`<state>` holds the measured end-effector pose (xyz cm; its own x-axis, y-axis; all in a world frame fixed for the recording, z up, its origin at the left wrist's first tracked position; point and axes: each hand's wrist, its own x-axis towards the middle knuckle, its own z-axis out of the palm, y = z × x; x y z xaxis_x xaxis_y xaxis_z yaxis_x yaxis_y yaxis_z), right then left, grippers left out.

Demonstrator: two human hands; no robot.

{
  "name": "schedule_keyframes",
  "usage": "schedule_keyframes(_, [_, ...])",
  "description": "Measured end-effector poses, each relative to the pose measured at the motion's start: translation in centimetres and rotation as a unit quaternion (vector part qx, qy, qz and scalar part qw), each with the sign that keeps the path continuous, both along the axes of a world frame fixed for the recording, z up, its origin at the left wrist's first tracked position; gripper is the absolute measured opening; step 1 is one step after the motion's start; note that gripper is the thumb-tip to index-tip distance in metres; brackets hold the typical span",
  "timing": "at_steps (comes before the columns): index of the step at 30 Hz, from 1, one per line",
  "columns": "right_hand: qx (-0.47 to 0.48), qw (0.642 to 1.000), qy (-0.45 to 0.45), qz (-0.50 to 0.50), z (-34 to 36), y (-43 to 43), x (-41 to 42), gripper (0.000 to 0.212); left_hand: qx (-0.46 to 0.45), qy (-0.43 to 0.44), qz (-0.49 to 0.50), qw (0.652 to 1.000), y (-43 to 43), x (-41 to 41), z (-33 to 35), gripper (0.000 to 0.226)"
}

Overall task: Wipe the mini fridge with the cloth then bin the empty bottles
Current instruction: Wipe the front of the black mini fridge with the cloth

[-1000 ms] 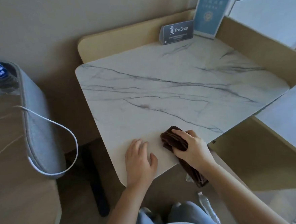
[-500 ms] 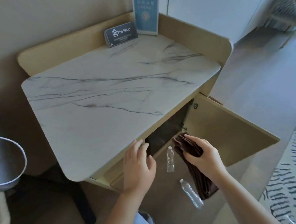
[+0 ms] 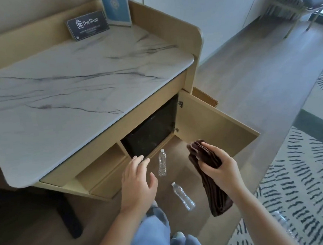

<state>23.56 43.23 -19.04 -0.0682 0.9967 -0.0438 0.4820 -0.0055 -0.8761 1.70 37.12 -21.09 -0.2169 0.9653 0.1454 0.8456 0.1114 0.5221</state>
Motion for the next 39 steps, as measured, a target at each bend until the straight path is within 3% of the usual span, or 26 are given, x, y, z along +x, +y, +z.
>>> schedule_keyframes(8, [0.003, 1.0, -0.004, 0.0, 0.1, 5.6, -0.4, 0.054, 0.005, -0.022, -0.022, 1.0, 7.7, 0.3, -0.5, 0.045])
schedule_keyframes(13, [0.016, 0.997, -0.058, 0.043, 1.0, 11.2, -2.0, 0.054, 0.041, -0.023, -0.036, 0.998, 13.2, -0.5, -0.7, 0.041])
schedule_keyframes(20, [0.026, 0.995, -0.067, 0.07, 0.6, 15.8, -3.9, 0.053, 0.052, -0.03, -0.004, 0.998, 17.1, -2.2, -1.3, 0.041])
schedule_keyframes(29, [0.032, 0.983, -0.028, 0.179, -1.3, 21.2, -4.5, 0.052, 0.05, -0.019, 0.14, 0.989, 16.9, -0.1, -2.8, 0.041])
schedule_keyframes(36, [0.007, 0.942, -0.012, 0.336, -3.2, 26.4, -3.3, 0.052, 0.026, -0.009, 0.329, 0.944, 16.5, 5.3, -4.5, 0.04])
schedule_keyframes(39, [0.013, 0.93, -0.009, 0.367, -5.0, 28.1, -3.3, 0.053, 0.023, -0.003, 0.366, 0.93, 16.6, 7.1, -6.0, 0.037])
